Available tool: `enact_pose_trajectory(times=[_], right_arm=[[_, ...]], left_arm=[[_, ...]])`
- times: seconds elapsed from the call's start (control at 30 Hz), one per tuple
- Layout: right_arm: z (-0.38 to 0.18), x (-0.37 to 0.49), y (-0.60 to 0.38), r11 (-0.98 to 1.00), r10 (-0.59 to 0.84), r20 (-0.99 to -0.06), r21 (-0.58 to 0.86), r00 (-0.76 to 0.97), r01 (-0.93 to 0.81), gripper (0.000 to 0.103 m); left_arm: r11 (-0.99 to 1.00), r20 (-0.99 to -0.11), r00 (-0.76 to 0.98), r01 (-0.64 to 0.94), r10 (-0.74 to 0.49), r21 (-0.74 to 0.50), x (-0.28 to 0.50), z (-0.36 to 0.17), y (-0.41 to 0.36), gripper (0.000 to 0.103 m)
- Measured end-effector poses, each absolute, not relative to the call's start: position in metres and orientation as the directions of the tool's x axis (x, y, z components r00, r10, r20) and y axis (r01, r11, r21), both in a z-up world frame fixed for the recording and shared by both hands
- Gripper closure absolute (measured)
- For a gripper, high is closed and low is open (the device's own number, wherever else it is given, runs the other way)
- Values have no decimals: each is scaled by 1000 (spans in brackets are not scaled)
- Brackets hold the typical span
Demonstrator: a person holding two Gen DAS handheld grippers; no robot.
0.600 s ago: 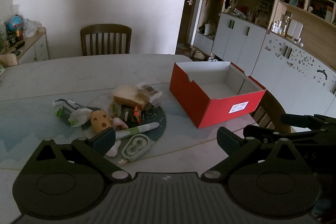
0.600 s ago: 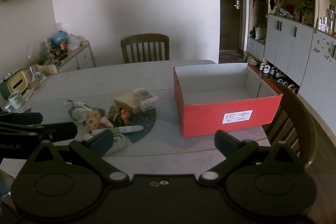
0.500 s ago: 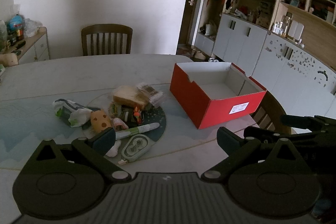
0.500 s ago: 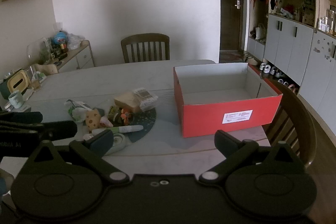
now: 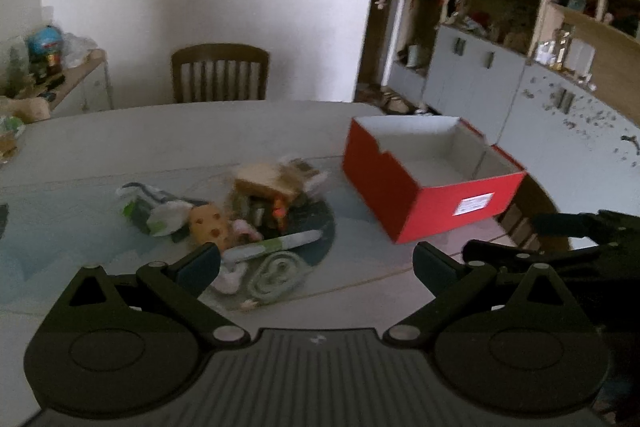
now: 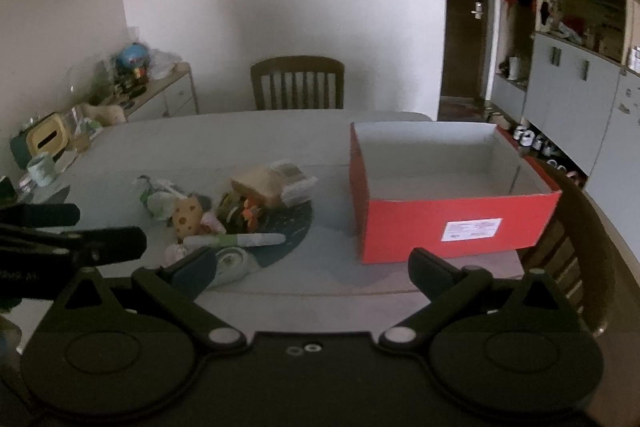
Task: Organize objects
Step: 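Move both tools toward the pile of items on the table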
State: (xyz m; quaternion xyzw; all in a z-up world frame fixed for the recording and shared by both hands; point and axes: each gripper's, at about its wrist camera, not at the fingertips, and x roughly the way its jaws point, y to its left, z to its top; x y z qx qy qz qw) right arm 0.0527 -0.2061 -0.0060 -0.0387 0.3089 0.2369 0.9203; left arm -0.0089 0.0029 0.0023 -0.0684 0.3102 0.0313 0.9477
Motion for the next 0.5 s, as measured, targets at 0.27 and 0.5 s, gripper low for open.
enact_pose_trajectory(times=[0.27,0.5], right_arm=[[-28,75,-170,870,406,-640,54,652,-489,1],[-54,94,-126,863,378,-695,25,611,-505,2]], left_arm=[[993,-653,756,-103,40,-57,10,-41,38,0],[998,-732,681,-56,32,-8,30,-95,61,1]])
